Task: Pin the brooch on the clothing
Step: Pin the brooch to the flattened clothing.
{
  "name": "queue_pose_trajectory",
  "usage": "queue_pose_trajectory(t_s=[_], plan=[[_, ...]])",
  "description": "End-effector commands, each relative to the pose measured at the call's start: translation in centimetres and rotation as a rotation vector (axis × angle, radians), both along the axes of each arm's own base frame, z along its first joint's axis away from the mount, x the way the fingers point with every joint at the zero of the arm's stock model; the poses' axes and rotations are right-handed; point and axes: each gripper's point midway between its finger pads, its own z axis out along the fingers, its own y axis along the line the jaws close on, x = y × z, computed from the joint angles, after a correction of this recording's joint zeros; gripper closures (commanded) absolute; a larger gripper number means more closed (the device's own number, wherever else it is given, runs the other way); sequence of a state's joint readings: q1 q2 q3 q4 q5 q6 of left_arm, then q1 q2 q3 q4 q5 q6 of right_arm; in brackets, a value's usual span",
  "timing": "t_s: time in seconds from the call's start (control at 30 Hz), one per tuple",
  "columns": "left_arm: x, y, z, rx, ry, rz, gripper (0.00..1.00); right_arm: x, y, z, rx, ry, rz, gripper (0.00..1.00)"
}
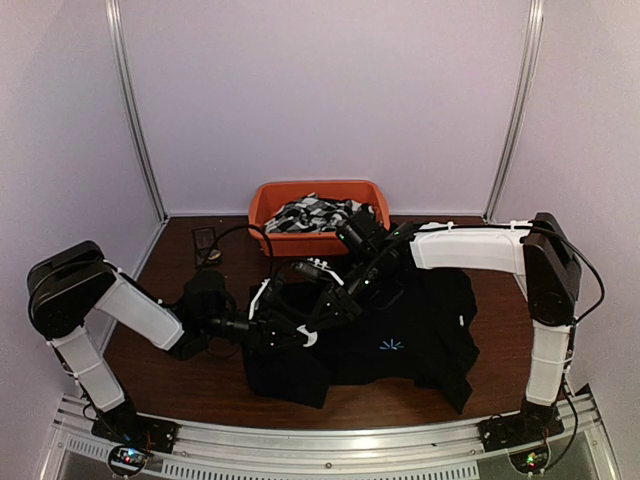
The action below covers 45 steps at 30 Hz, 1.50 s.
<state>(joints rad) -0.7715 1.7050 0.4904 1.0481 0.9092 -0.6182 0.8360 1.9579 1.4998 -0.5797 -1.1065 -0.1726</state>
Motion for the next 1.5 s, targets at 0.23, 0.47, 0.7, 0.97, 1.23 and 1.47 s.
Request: queue_pose_trajectory(t_s=[0.23,0.47,0.7,0.97,1.23,1.47], plan=[[0.4,-0.3,1.1,-0.051,-0.019,0.020,0.82,-0.3,0.1,1.0,0.018,-0.024,0.016,1.00],[0.5,-0.1,1.0,-0.054,-0.010,0.034,0.87,-0.6,0.2,0.5,0.002,-0.028,0.020,1.00],[0.7,-0.1,0.9,-0.057,-0.005,0.051,0.95,-0.7,0.3,0.7,0.003,-0.033,0.024,1.00],[1.2,-0.1,0.5,-0.053,0.015,0.082,0.99,-0.8,0.3,0.6,0.002,-0.033,0.025,1.00],[1.6,-0.2,-0.1,-0.026,0.026,0.097,1.00,-0.7,0.2,0.5,-0.006,-0.043,0.020,1.00],[2.0,-0.3,-1.2,0.056,0.041,0.111,1.00,-0.2,0.1,0.6,-0.023,-0.072,0.002,1.00]])
